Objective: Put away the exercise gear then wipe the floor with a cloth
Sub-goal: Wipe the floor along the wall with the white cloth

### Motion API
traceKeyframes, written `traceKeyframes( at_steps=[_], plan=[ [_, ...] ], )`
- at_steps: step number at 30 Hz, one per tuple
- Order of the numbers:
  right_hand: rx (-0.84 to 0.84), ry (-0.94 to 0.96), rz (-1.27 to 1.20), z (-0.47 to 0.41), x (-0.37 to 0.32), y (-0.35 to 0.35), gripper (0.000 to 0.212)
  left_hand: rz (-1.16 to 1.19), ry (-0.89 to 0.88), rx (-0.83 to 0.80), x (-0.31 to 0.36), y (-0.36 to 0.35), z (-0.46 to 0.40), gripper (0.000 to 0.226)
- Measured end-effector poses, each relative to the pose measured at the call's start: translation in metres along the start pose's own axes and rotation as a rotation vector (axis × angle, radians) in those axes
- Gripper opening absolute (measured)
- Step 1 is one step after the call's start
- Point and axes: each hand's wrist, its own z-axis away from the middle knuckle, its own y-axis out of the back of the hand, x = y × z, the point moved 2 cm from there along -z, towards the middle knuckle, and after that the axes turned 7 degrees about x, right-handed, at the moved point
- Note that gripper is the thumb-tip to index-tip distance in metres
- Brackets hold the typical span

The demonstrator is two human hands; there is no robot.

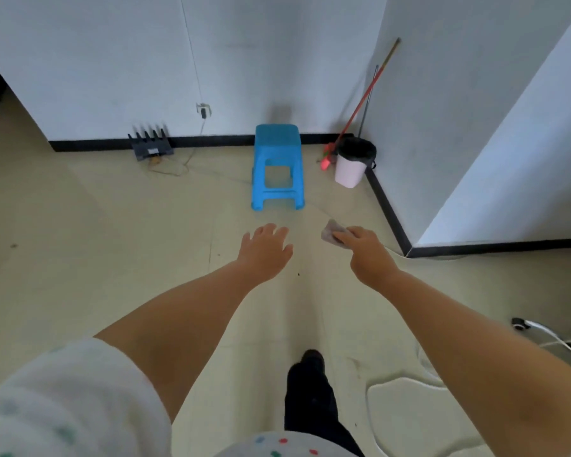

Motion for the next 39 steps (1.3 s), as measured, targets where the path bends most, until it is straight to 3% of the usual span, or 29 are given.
traceKeyframes(
  at_steps=[16, 26, 32, 39],
  plan=[
    [-0.152, 0.058, -0.071, -0.353, 0.116, -0.075, 0.068, 0.027, 0.218, -0.072, -0.064, -0.016, -0.347, 0.048],
    [-0.083, -0.051, -0.128, -0.585, 0.165, -0.111, 0.067, -0.045, 0.091, -0.045, -0.131, 0.022, -0.613, 0.047],
    [-0.093, -0.093, -0.125, -0.693, 0.196, -0.136, 0.067, -0.091, 0.008, -0.115, -0.147, 0.014, -0.725, 0.049],
    [-0.218, -0.064, -0.147, -0.838, 0.236, -0.197, 0.069, -0.071, 0.093, -0.18, -0.188, -0.029, -0.847, 0.048]
  ],
)
